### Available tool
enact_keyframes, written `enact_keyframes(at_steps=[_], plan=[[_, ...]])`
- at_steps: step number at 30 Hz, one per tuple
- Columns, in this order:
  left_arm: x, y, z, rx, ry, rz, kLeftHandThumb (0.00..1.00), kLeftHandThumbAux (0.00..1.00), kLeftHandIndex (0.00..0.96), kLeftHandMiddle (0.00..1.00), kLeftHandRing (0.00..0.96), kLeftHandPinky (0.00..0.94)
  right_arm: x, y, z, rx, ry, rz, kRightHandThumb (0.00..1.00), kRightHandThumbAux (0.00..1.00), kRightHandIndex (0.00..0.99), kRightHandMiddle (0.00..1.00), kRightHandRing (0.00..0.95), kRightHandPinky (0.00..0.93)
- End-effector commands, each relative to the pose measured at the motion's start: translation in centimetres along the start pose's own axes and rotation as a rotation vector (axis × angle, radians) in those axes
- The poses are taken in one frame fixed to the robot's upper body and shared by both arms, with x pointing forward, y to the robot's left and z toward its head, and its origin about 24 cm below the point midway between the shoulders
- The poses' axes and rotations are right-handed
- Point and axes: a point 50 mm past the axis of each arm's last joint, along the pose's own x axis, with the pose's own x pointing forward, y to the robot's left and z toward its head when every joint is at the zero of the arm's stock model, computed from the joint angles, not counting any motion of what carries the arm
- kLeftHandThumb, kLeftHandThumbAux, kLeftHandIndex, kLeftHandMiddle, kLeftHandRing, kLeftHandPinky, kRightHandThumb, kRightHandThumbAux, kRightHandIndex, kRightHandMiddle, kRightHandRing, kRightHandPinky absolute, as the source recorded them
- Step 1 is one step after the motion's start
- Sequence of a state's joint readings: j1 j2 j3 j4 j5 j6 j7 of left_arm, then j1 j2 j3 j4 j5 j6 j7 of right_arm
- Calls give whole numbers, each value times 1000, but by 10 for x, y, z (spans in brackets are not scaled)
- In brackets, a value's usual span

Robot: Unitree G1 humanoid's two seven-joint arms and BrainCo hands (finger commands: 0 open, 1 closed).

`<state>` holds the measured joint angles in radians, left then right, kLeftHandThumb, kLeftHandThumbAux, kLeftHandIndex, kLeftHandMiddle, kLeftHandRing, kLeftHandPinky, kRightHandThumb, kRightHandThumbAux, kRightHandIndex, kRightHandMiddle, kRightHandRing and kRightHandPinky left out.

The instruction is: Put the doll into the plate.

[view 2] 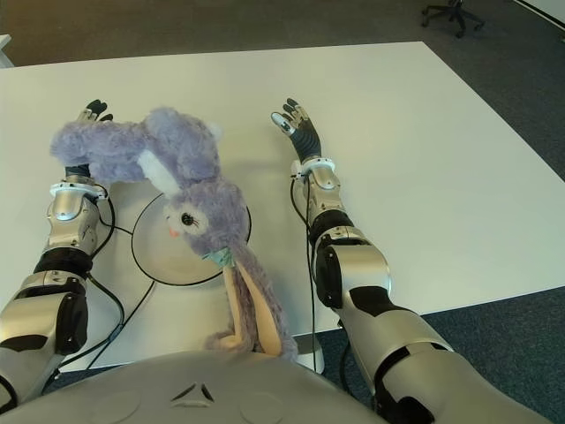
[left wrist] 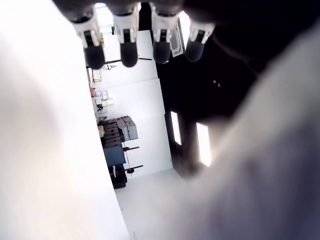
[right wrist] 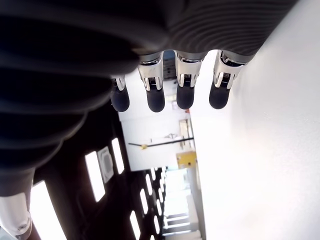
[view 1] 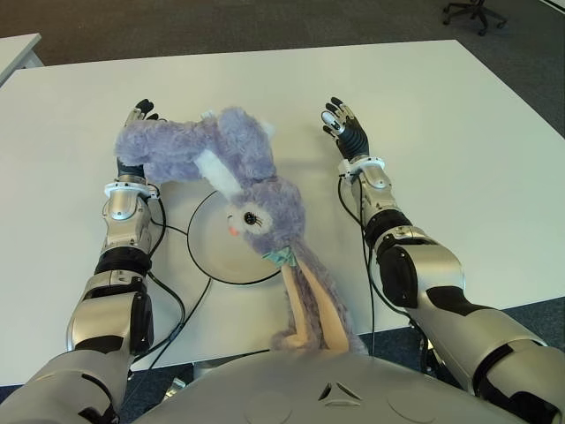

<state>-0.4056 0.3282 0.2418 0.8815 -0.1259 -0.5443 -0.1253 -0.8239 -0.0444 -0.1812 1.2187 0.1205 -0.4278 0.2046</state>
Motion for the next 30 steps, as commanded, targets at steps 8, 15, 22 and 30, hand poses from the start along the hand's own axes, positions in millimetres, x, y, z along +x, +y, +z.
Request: enact_keyframes(at_steps=[8, 15, 22, 30], plan=[[-38, -14, -47, -8, 194, -22, 0, 418, 0, 81, 91, 110, -5, 5, -14, 29, 54, -13, 32, 611, 53, 55, 51, 70], [-37, -14, -46, -6, 192, -21, 0, 419, 0, 82, 93, 112, -6, 5, -17, 38, 60, -19, 26, 625, 59, 59, 57, 80], [-37, -13, -46, -10, 196, -13, 0, 427, 0, 87, 99, 121, -7, 5, -18, 48, 63, -21, 36, 634, 68, 71, 71, 103], [-37, -12, -46, -16, 192, -9, 0, 426, 0, 80, 92, 117, -8, 3, -19, 66, 60, -20, 58, 645, 77, 84, 83, 112]])
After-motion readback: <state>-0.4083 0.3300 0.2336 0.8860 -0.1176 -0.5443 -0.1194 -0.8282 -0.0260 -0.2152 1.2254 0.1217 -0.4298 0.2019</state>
